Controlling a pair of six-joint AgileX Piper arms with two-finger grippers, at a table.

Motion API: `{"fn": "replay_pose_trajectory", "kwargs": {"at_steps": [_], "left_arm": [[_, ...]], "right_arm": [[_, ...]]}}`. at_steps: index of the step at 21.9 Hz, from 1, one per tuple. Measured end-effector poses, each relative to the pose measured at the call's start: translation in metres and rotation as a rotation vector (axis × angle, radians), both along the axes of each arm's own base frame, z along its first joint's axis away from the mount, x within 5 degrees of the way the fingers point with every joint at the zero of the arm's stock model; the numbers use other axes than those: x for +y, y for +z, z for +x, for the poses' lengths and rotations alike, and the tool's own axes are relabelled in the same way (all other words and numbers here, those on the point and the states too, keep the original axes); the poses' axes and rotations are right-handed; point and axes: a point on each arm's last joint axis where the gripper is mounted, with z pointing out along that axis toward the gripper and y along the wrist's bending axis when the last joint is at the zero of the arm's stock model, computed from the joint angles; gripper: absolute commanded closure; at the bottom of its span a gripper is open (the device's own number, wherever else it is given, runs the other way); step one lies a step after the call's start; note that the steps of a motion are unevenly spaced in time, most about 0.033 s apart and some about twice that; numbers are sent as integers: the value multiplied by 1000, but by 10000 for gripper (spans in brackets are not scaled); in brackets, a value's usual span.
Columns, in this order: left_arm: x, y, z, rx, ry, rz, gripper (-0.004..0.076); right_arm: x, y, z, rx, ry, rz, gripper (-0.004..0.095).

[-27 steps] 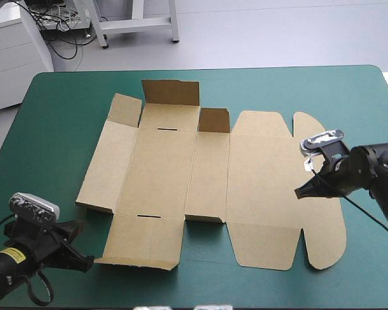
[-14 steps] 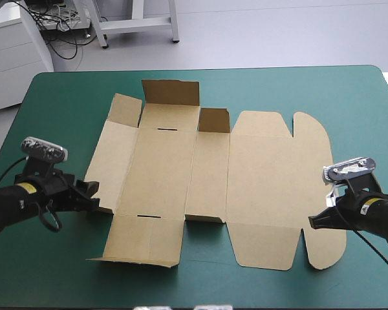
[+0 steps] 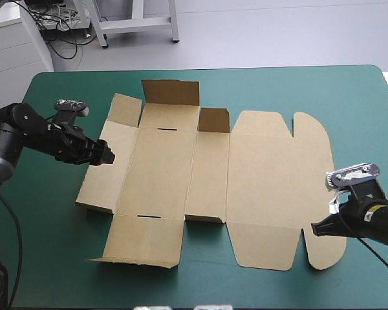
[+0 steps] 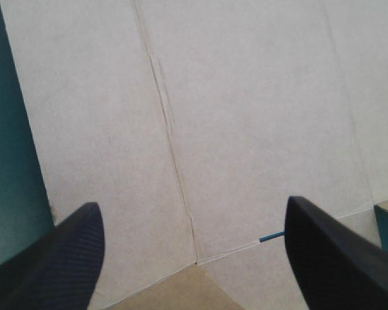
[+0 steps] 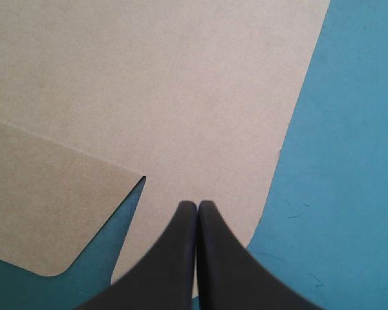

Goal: Fold the box

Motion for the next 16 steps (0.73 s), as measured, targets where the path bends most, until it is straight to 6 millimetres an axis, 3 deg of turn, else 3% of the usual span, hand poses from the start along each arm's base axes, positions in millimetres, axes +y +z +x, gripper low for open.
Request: {"fn": "replay_pose_trajectory", "kwargs": {"at_steps": [4,10,16], "left_arm": [[39,-33,26,95,86,-85,174],[93,-61,35,154,212,-112,174],[99,-97,51,221,196,-171,174]], "right_arm": [[0,1,2,-23,0,3,926],[0,1,2,-26,8,-3,926],[0,1,2,-26,8,-3,926]]}}
